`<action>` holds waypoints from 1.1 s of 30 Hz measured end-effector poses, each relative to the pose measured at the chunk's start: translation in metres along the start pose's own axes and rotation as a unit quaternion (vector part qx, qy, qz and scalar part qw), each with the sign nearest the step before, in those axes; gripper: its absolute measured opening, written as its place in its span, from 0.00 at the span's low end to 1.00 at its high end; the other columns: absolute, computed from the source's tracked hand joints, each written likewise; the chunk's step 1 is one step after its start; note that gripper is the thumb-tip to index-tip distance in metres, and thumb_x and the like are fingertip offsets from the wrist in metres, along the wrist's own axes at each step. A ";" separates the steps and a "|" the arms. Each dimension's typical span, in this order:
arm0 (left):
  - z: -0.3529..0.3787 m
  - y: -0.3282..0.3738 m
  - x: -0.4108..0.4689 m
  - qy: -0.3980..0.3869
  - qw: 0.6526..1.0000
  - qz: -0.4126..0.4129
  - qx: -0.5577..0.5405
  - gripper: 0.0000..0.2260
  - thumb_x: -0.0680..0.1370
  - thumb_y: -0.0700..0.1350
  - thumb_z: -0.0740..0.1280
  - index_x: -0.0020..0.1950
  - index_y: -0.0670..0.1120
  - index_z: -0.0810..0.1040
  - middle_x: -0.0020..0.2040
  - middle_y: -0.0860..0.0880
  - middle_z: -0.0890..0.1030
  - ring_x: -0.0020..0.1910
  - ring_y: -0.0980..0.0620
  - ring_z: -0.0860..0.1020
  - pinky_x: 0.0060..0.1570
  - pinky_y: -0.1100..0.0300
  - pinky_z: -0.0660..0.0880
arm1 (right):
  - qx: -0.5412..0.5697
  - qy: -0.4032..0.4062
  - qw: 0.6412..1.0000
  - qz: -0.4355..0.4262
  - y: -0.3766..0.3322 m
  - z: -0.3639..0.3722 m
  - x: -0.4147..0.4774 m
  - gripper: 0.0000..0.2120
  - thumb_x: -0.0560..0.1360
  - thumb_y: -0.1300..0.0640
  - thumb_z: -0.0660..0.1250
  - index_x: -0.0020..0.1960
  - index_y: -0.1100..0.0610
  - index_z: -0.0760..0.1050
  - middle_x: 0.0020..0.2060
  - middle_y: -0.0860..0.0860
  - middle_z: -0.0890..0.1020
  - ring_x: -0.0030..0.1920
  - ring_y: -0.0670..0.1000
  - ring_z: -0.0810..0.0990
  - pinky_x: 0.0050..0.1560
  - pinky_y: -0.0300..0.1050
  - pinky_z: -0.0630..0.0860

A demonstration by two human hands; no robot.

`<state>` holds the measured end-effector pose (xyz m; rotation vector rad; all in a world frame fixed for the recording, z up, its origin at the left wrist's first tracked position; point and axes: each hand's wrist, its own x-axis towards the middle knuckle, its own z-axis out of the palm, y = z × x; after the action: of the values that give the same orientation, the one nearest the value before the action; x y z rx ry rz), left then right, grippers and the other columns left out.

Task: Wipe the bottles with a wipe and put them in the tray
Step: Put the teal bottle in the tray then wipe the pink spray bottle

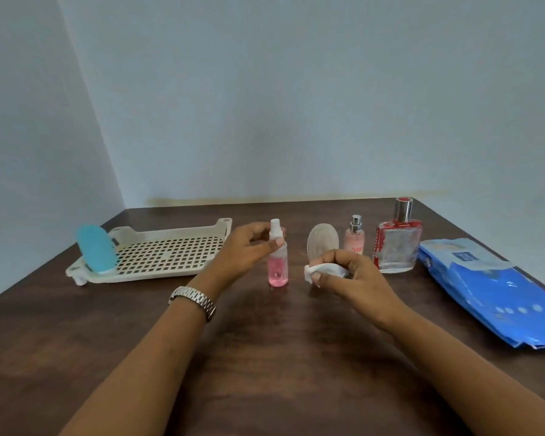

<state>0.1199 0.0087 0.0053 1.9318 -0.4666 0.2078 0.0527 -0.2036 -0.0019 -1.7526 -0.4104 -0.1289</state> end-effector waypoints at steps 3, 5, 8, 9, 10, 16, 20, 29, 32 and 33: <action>0.005 -0.004 -0.006 0.023 1.000 0.002 -0.007 0.11 0.77 0.45 0.69 0.58 0.46 0.81 0.54 0.51 0.83 0.55 0.56 0.81 0.59 0.54 0.77 | 0.021 0.027 0.999 -0.011 0.000 0.006 0.004 0.02 0.72 0.61 0.70 0.45 0.58 0.79 0.41 0.50 0.81 0.40 0.44 0.78 0.39 0.39 0.78; 0.005 0.000 -0.009 0.007 1.000 0.005 -0.027 0.10 0.77 0.43 0.69 0.57 0.45 0.81 0.54 0.51 0.84 0.55 0.56 0.81 0.56 0.58 0.77 | 0.047 0.063 0.997 -0.029 -0.005 0.009 0.006 0.03 0.72 0.61 0.70 0.45 0.60 0.77 0.41 0.53 0.80 0.41 0.47 0.78 0.43 0.46 0.78; 0.009 0.014 -0.016 -0.070 0.995 0.005 -0.065 0.12 0.76 0.42 0.68 0.59 0.43 0.80 0.57 0.51 0.83 0.56 0.57 0.80 0.52 0.64 0.76 | 0.037 0.112 0.990 -0.082 -0.018 0.008 0.013 0.02 0.73 0.60 0.69 0.45 0.57 0.77 0.40 0.47 0.80 0.39 0.40 0.78 0.38 0.35 0.75; 0.012 0.017 -0.018 -0.098 0.992 0.007 -0.076 0.13 0.76 0.43 0.67 0.60 0.43 0.80 0.58 0.51 0.82 0.58 0.56 0.79 0.54 0.63 0.76 | 0.034 0.122 0.987 -0.094 -0.022 0.008 0.015 0.02 0.73 0.60 0.68 0.45 0.57 0.77 0.39 0.46 0.80 0.38 0.39 0.78 0.37 0.33 0.74; 0.015 0.020 -0.020 -0.122 0.989 0.011 -0.084 0.15 0.75 0.44 0.67 0.61 0.42 0.79 0.60 0.51 0.81 0.59 0.55 0.79 0.56 0.62 0.76 | 0.032 0.130 0.986 -0.100 -0.025 0.006 0.018 0.02 0.73 0.60 0.68 0.45 0.56 0.76 0.39 0.46 0.80 0.39 0.39 0.78 0.37 0.32 0.74; 0.022 0.023 -0.023 -0.187 0.975 0.022 -0.119 0.15 0.77 0.43 0.66 0.62 0.37 0.78 0.66 0.46 0.75 0.64 0.46 0.75 0.65 0.49 0.73 | 0.034 0.043 0.995 -0.083 -0.021 0.001 0.018 0.14 0.72 0.48 0.65 0.47 0.58 0.79 0.41 0.51 0.81 0.42 0.46 0.79 0.42 0.39 0.76; 0.020 0.023 -0.023 -0.183 0.979 0.012 -0.089 0.14 0.74 0.46 0.69 0.57 0.41 0.82 0.63 0.50 0.77 0.62 0.49 0.76 0.65 0.47 0.72 | 0.105 0.028 0.990 -0.089 -0.015 0.004 0.010 0.07 0.72 0.51 0.65 0.44 0.51 0.81 0.46 0.51 0.83 0.51 0.55 0.80 0.55 0.56 0.77; 0.026 0.021 -0.024 -0.154 0.982 0.024 -0.108 0.13 0.73 0.44 0.70 0.55 0.40 0.83 0.64 0.49 0.77 0.63 0.51 0.76 0.61 0.53 0.75 | 0.140 -0.005 0.987 -0.080 -0.018 0.000 0.006 0.10 0.69 0.56 0.68 0.47 0.60 0.82 0.47 0.54 0.84 0.51 0.52 0.82 0.50 0.46 0.80; 0.027 0.022 -0.025 -0.160 0.979 0.013 -0.125 0.13 0.75 0.43 0.70 0.57 0.38 0.81 0.63 0.48 0.77 0.61 0.49 0.77 0.58 0.56 0.76 | 0.171 0.012 0.982 -0.082 -0.018 -0.003 0.006 0.10 0.69 0.57 0.67 0.49 0.56 0.81 0.46 0.53 0.85 0.49 0.53 0.83 0.47 0.47 0.81; 0.028 0.022 -0.025 -0.159 0.979 0.011 -0.130 0.13 0.75 0.42 0.69 0.57 0.38 0.81 0.62 0.47 0.77 0.61 0.48 0.78 0.57 0.56 0.76 | 0.177 0.010 0.981 -0.082 -0.018 -0.003 0.006 0.11 0.70 0.58 0.66 0.51 0.56 0.80 0.46 0.52 0.84 0.49 0.53 0.83 0.48 0.48 0.81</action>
<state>0.0857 -0.0182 0.0040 1.7064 -0.6907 -0.1478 0.0529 -0.2024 0.0177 -1.3665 -0.5289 -0.1786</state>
